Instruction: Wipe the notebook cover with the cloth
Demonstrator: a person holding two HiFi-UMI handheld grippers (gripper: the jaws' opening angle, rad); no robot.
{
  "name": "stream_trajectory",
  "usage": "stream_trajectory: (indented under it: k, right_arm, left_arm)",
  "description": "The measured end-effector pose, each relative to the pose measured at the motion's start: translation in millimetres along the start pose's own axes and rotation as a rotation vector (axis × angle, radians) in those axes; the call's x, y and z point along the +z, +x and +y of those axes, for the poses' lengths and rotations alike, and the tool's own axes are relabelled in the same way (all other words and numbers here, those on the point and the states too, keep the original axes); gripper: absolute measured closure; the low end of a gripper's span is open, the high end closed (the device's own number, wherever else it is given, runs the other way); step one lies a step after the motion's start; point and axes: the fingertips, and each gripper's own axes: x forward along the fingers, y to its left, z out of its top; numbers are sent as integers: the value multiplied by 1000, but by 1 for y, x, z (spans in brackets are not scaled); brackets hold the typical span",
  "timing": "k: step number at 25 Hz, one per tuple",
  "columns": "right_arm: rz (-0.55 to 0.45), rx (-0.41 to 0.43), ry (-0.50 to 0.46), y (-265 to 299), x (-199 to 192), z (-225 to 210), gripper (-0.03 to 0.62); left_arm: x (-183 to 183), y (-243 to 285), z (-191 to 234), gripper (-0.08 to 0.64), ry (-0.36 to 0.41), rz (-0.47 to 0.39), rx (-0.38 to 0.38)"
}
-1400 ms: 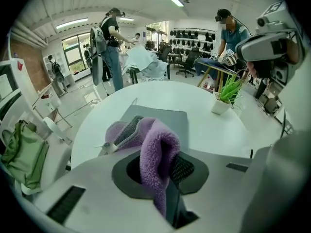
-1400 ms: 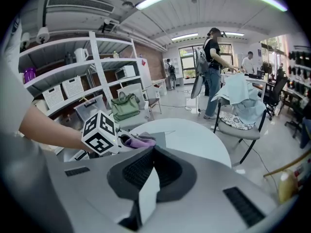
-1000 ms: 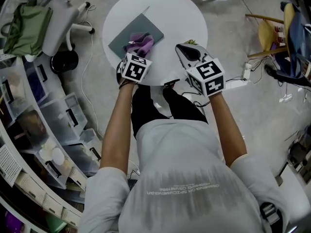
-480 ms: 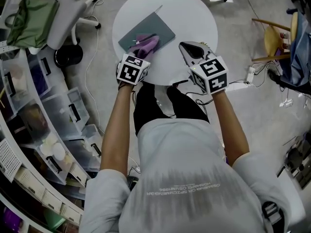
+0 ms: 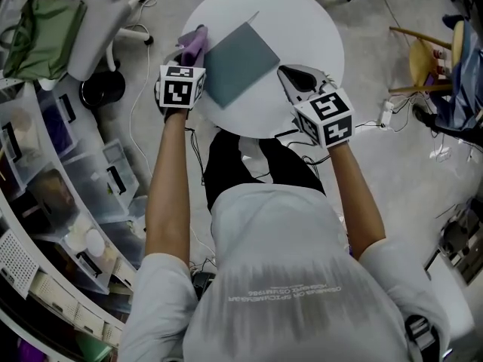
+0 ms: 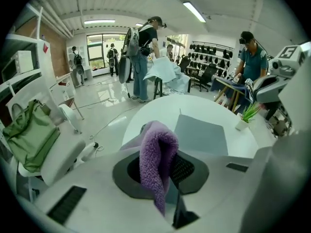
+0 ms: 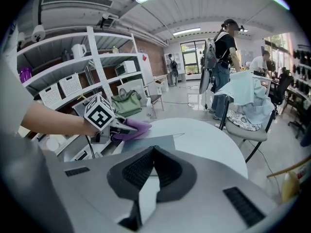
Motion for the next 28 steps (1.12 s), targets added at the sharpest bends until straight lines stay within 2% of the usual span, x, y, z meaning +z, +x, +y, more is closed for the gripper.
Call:
stream_trajectory:
  k: [3, 5, 8, 12, 21, 28]
  right_arm:
    - [9, -2, 5, 4, -2, -1, 591]
    - [21, 0, 10, 5, -5, -3, 590]
    - [30, 0, 12, 5, -8, -5, 591]
    - [30, 6, 12, 7, -10, -3, 589]
    - [15, 21, 9, -9, -17, -4, 591]
    - [6, 31, -4, -26, -26, -5, 589]
  left_arm:
    - [-16, 19, -13, 511, 24, 59, -62]
    - [-20, 24, -20, 511, 4, 62, -79]
    - [-20, 25, -22, 511, 2, 63, -71]
    - [-22, 25, -27, 511, 98, 96, -49]
    - [-26, 19, -42, 511, 116, 84, 19]
    - [-39, 17, -81, 511, 117, 94, -15]
